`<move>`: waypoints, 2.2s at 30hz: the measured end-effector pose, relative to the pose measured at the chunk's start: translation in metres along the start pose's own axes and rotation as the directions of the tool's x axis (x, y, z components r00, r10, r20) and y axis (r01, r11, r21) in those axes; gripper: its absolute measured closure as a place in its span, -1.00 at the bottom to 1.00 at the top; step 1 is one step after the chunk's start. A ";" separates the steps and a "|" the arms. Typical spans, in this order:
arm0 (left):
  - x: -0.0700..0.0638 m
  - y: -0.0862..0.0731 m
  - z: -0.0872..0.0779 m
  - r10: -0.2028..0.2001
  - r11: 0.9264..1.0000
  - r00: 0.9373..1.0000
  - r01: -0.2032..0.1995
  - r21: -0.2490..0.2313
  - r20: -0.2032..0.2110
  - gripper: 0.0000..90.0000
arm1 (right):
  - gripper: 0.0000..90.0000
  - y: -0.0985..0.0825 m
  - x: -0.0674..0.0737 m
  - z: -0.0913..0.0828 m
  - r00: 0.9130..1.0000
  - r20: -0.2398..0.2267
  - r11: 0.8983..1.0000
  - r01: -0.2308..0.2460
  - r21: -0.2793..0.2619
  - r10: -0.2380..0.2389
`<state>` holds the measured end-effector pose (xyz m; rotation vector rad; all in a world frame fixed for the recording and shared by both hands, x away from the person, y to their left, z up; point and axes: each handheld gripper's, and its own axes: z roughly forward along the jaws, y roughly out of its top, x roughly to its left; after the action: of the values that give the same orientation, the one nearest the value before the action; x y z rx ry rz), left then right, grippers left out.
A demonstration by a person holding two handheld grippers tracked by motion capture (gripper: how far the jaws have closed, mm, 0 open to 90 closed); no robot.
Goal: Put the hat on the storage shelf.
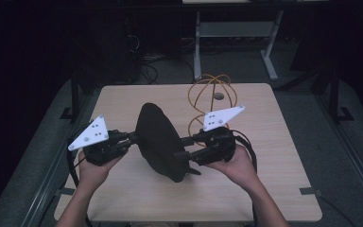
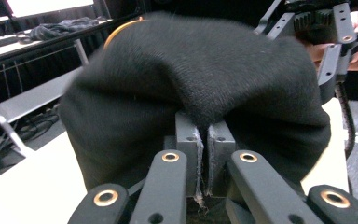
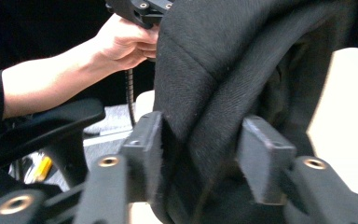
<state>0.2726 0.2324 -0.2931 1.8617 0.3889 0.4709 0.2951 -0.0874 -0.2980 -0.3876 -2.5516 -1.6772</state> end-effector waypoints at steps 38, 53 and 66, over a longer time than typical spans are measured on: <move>0.049 0.028 0.000 -0.073 0.997 0.997 0.073 0.011 -0.014 0.96 | -0.34 -0.144 -0.035 -0.080 0.904 0.369 0.970 -0.241 0.026 0.215; 0.069 0.071 0.022 -0.050 0.999 0.999 0.050 0.015 0.004 0.96 | -0.35 -0.165 -0.042 -0.102 0.865 0.424 0.959 -0.281 -0.034 0.269; 0.086 0.115 0.051 -0.035 0.999 0.999 0.035 0.001 0.017 0.96 | -0.36 -0.175 -0.047 -0.113 0.839 0.457 0.952 -0.297 -0.071 0.295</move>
<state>0.3766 0.1950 -0.1884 1.8556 0.4091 0.4312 0.2883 -0.2643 -0.4176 -1.2544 -2.5990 -1.6139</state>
